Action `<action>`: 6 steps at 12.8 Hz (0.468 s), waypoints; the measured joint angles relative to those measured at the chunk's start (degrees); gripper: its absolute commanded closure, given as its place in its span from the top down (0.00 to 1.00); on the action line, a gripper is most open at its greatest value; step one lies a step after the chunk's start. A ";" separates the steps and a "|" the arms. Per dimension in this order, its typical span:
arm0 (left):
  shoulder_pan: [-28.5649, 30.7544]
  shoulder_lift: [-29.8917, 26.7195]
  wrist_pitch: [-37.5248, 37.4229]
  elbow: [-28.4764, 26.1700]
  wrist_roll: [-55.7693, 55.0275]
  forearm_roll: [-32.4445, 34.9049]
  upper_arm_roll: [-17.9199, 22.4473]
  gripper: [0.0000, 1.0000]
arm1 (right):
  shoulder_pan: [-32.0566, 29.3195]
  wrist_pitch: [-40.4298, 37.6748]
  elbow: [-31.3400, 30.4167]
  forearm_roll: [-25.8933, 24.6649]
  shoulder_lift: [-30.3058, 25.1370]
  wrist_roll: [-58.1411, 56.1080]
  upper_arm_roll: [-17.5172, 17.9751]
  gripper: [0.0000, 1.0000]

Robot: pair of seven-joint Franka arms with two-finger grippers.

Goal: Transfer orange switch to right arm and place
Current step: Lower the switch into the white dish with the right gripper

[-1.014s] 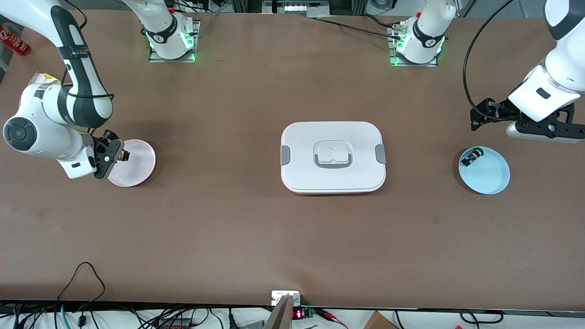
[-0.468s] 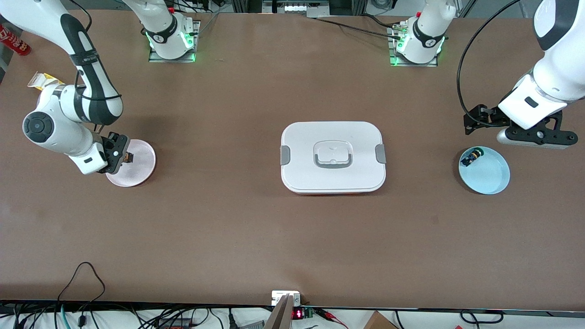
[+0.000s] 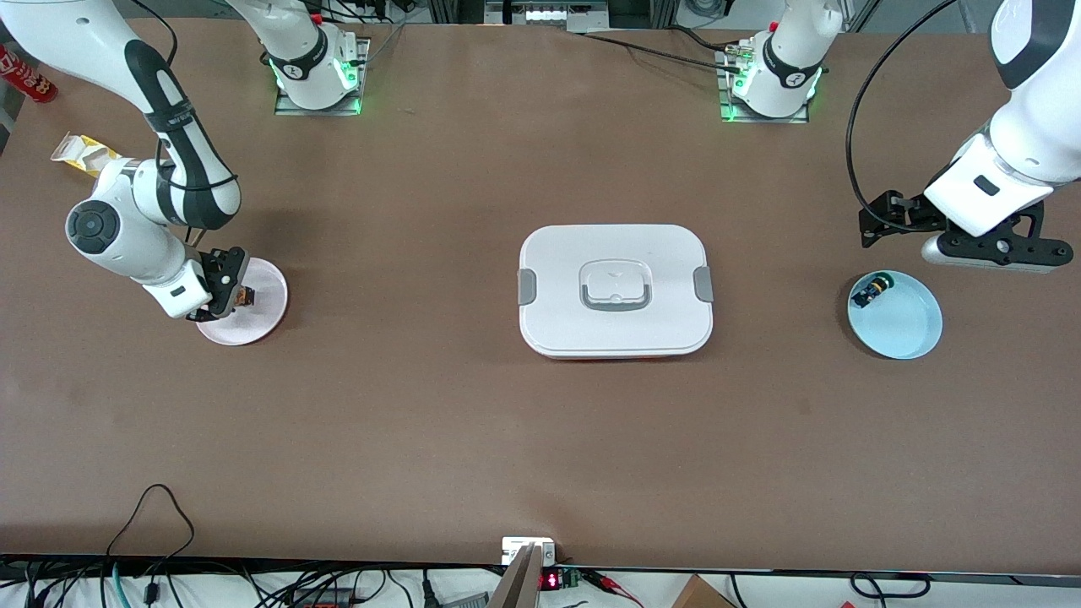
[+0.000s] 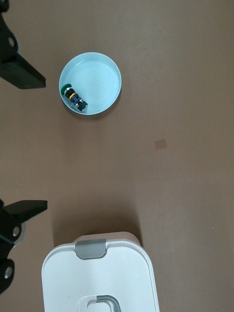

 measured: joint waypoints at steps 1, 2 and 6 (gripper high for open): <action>-0.01 0.00 -0.04 0.15 0.00 0.00 -0.02 1.00 | -0.05 0.78 -0.01 0.00 0.37 -0.10 -0.01 0.26; -0.01 0.00 -0.11 0.29 0.00 0.00 -0.03 1.00 | -0.05 1.26 -0.01 0.00 0.59 -0.12 -0.01 0.26; -0.01 0.00 -0.22 0.36 0.00 0.00 -0.02 1.00 | -0.05 1.84 -0.03 0.00 1.28 -0.14 -0.01 0.28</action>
